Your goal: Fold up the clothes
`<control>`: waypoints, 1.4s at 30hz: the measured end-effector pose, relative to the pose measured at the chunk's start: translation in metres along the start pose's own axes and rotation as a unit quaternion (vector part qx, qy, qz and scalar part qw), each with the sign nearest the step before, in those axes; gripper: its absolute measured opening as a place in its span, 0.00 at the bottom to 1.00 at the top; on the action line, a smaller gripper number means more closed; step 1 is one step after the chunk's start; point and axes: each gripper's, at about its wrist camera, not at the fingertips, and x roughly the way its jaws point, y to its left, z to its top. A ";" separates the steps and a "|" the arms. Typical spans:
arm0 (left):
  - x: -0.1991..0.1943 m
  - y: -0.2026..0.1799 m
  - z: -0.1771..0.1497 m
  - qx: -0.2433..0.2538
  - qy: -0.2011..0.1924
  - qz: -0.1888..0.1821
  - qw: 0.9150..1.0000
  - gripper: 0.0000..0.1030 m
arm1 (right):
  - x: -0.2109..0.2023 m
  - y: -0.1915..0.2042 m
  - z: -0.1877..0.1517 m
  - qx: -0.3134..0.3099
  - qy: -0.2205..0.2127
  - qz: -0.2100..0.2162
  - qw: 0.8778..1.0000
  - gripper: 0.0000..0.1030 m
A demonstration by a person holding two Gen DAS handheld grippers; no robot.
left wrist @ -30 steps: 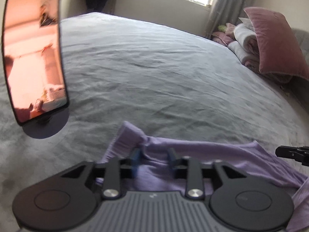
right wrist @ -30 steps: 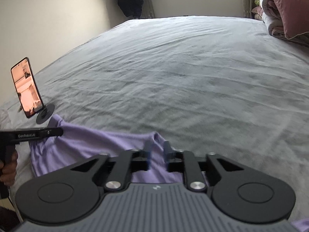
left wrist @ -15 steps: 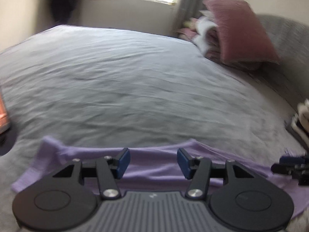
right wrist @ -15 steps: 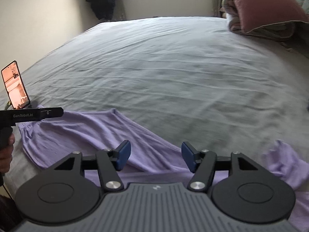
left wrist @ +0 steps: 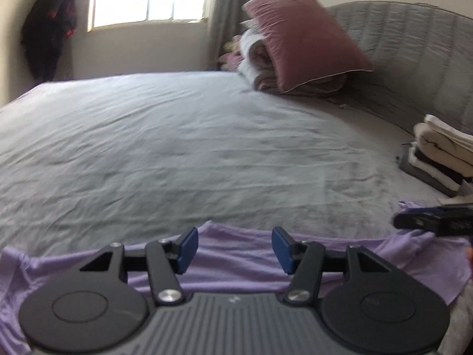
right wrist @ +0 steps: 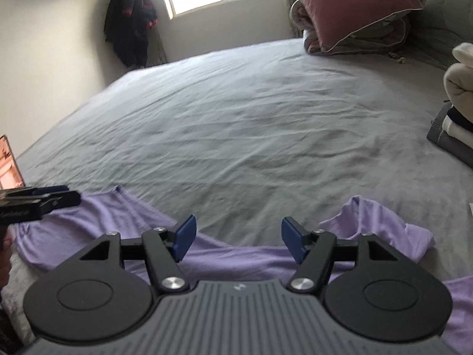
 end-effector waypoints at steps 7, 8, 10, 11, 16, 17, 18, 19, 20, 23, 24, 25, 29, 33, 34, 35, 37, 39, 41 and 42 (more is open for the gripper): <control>0.016 -0.036 0.004 0.026 0.001 -0.088 0.996 0.55 | 0.013 -0.027 0.022 0.087 0.026 -0.004 0.996 0.66; 0.022 -0.041 0.004 0.022 0.010 -0.104 0.994 0.54 | 0.012 -0.030 0.025 0.099 0.024 0.001 0.995 0.66; 0.033 -0.050 0.004 0.012 0.030 -0.137 0.990 0.50 | 0.009 -0.035 0.030 0.109 0.018 0.003 0.994 0.66; 0.039 -0.055 0.003 0.007 0.040 -0.154 0.987 0.49 | 0.007 -0.036 0.032 0.110 0.015 0.000 0.994 0.66; 0.054 -0.076 -0.004 0.009 0.066 -0.215 0.974 0.45 | 0.003 -0.042 0.034 0.074 0.011 -0.042 0.996 0.66; 0.055 -0.079 -0.006 0.011 0.067 -0.222 0.973 0.45 | 0.004 -0.045 0.032 0.069 0.013 -0.053 0.996 0.66; 0.056 -0.081 -0.009 0.012 0.069 -0.228 0.971 0.45 | 0.005 -0.050 0.030 0.069 0.018 -0.063 0.995 0.66; 0.057 -0.082 -0.012 0.014 0.074 -0.232 0.970 0.45 | 0.007 -0.055 0.028 0.070 0.024 -0.071 0.995 0.66; 0.057 -0.083 -0.015 0.016 0.078 -0.236 0.969 0.45 | 0.010 -0.061 0.027 0.075 0.033 -0.074 0.994 0.66; 0.060 -0.087 -0.021 0.030 0.084 -0.232 0.969 0.43 | 0.021 -0.073 0.018 0.075 0.048 -0.082 0.993 0.57; 0.060 -0.088 -0.022 0.032 0.084 -0.232 0.969 0.42 | 0.024 -0.073 0.016 0.061 0.049 -0.086 0.993 0.53; 0.061 -0.088 -0.023 0.033 0.083 -0.232 0.969 0.42 | 0.026 -0.070 0.014 0.037 0.048 -0.090 0.994 0.51; 0.062 -0.089 -0.025 0.038 0.079 -0.234 0.968 0.34 | 0.024 -0.068 0.010 -0.016 0.036 -0.102 0.994 0.08; 0.065 -0.091 -0.025 0.042 0.085 -0.253 0.963 0.00 | 0.010 -0.082 0.011 0.010 0.015 -0.109 0.994 0.03; 0.064 -0.092 -0.024 0.047 0.082 -0.258 0.961 0.00 | 0.005 -0.084 0.013 0.019 0.009 -0.108 0.994 0.03; 0.062 -0.093 -0.024 0.052 0.077 -0.265 0.960 0.00 | -0.001 -0.088 0.014 0.027 0.003 -0.107 0.994 0.03; 0.055 -0.095 -0.022 0.064 0.063 -0.282 0.955 0.00 | -0.011 -0.095 0.018 0.043 -0.011 -0.105 0.994 0.03; 0.047 -0.095 -0.021 0.074 0.052 -0.307 0.947 0.00 | -0.021 -0.102 0.021 0.059 -0.024 -0.102 0.993 0.03; 0.041 -0.096 -0.022 0.087 0.054 -0.326 0.940 0.00 | -0.028 -0.107 0.023 0.072 -0.031 -0.103 0.992 0.03; 0.040 -0.098 -0.024 0.097 0.061 -0.334 0.936 0.00 | -0.030 -0.111 0.023 0.078 -0.030 -0.104 0.991 0.03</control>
